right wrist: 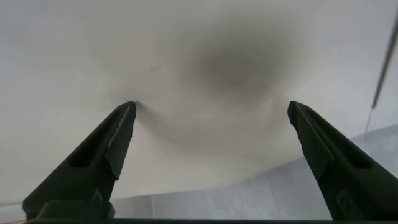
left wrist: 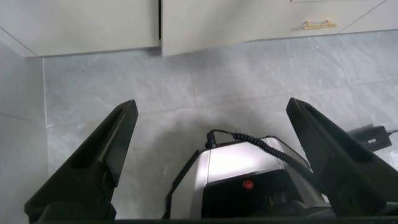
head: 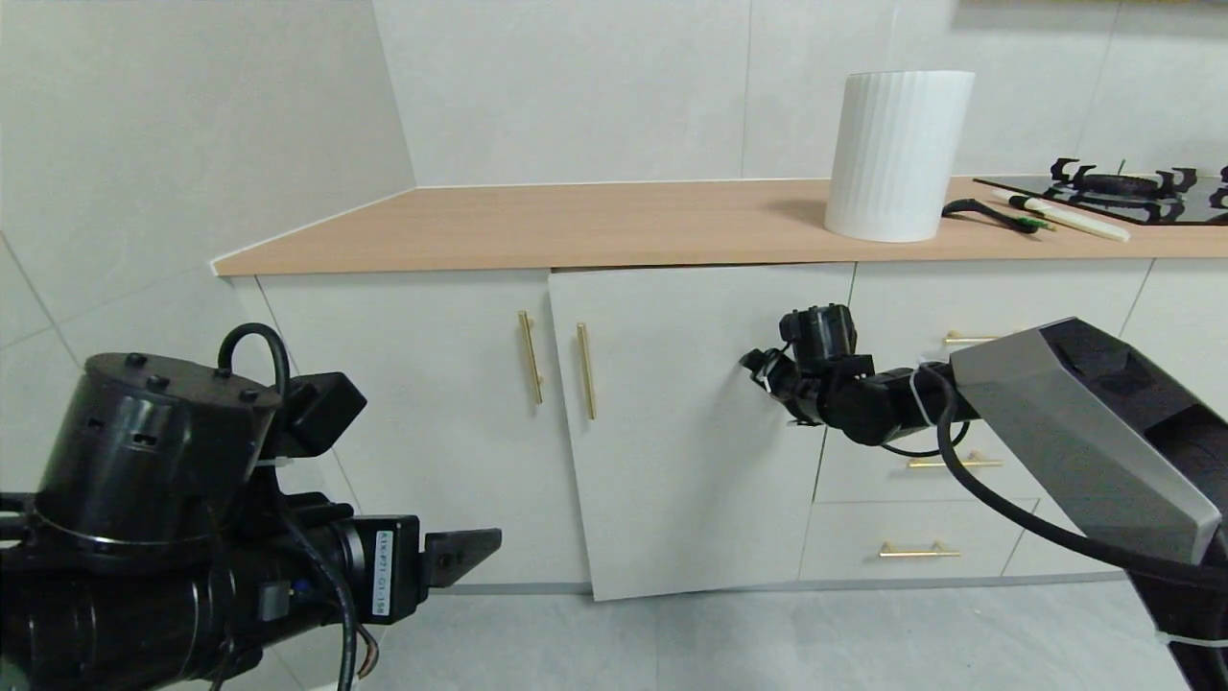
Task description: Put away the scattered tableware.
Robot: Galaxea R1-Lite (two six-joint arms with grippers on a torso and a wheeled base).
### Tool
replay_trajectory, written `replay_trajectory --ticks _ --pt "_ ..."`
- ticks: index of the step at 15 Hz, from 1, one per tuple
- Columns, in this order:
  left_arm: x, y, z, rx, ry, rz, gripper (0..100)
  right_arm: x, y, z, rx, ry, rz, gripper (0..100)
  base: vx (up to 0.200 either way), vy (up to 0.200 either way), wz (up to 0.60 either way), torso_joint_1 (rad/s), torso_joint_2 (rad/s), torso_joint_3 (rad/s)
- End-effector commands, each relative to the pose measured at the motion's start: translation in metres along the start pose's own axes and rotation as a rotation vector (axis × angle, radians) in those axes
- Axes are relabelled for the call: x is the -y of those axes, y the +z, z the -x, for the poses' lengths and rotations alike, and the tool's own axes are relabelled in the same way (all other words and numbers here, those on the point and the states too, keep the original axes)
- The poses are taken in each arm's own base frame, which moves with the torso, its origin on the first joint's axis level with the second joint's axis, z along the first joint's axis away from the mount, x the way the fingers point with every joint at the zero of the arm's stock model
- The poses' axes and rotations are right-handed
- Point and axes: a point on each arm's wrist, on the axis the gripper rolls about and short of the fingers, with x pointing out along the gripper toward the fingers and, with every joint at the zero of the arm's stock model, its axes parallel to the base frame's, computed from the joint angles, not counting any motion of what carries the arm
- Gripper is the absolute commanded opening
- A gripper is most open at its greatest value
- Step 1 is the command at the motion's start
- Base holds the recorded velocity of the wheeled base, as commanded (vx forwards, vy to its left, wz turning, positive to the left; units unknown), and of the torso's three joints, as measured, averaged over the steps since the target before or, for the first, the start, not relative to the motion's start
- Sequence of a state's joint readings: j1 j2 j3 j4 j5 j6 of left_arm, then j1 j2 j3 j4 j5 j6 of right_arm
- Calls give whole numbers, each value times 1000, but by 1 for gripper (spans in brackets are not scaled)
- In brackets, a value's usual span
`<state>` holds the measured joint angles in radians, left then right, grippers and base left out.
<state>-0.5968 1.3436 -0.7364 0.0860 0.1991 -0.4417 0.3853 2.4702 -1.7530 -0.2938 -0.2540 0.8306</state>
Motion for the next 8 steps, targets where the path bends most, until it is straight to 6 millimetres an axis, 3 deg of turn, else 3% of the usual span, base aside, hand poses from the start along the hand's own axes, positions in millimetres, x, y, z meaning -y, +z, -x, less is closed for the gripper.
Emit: replay_trajectory --ticks 1,8 --pt "0 0 0 1 0 0 100 4 -3 -9 16 -17 -1 100 0 0 0 0 0 0" --pt "0 0 1 1 0 2 100 12 1 -16 32 -31 -7 100 0 0 0 0 0 0"
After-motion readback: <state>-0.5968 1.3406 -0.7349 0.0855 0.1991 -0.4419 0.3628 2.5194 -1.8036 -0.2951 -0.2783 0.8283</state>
